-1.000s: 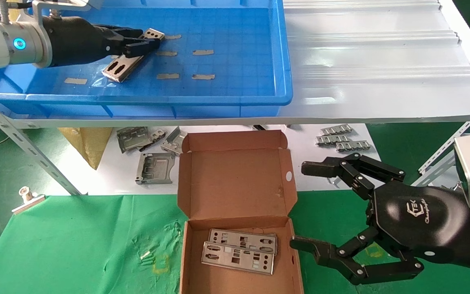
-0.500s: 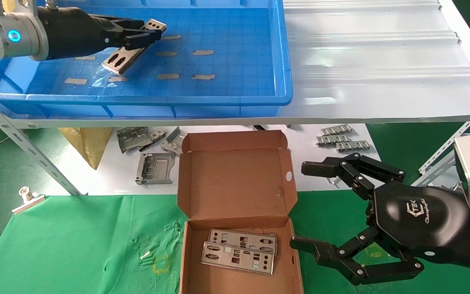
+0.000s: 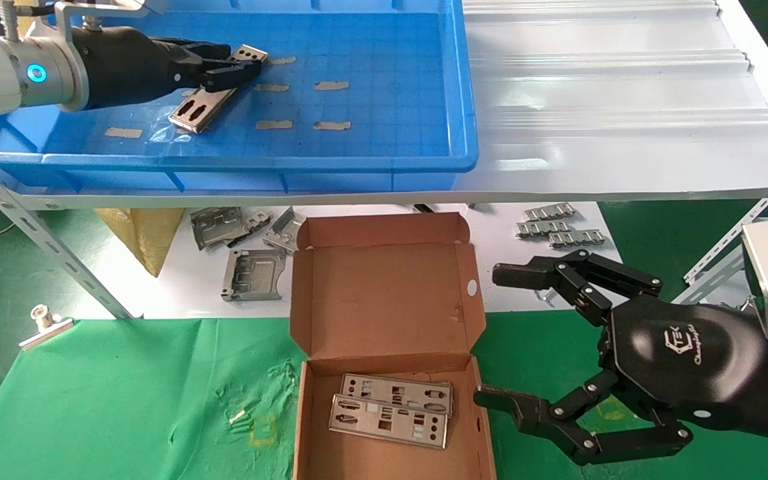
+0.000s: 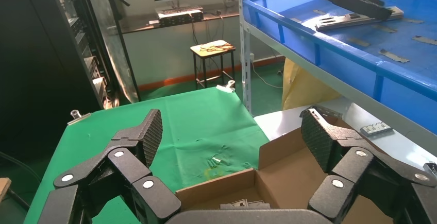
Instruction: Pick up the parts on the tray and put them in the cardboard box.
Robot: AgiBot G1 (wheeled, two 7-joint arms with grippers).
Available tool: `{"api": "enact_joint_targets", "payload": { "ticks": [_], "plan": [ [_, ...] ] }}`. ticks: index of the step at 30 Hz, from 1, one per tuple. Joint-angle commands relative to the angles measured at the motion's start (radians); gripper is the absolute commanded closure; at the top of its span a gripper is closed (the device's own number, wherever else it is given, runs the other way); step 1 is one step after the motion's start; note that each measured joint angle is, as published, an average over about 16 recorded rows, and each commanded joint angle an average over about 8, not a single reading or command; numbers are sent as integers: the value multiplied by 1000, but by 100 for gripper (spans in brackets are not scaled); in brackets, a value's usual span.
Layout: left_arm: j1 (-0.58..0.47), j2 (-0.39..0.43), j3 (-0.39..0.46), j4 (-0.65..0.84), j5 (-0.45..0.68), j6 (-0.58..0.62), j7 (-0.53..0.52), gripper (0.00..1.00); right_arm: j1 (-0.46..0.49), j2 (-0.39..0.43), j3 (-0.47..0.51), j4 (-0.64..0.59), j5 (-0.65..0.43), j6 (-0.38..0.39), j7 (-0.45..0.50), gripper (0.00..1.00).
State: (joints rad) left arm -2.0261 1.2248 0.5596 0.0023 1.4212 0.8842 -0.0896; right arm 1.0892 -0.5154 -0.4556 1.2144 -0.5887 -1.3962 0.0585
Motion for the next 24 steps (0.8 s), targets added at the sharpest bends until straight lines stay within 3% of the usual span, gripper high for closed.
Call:
{"api": "enact_joint_targets", "payload": {
  "ticks": [1,3,5,11,13,24],
  "plan": [
    [1,2,0,1,0,-6,-1,0,0,0,0,0,0,0,0,0],
    [2,2,0,0,-1,-7,-1,0,0,0,0,0,0,0,0,0],
    [2,3,0,-1,-1,-7,-1,13,0,0,0,0,0,0,0,0],
    [0,3,-1,-4,-2,6,0,86,0,0,0,0,0,0,0,0],
    [-1,3,-2,-4,-3,12,-1,98,0,0,0,0,0,0,0,0],
    [-2,-3,-1,-4,-1,29,2,100,0,0,0,0,0,0,0,0]
  ]
}}
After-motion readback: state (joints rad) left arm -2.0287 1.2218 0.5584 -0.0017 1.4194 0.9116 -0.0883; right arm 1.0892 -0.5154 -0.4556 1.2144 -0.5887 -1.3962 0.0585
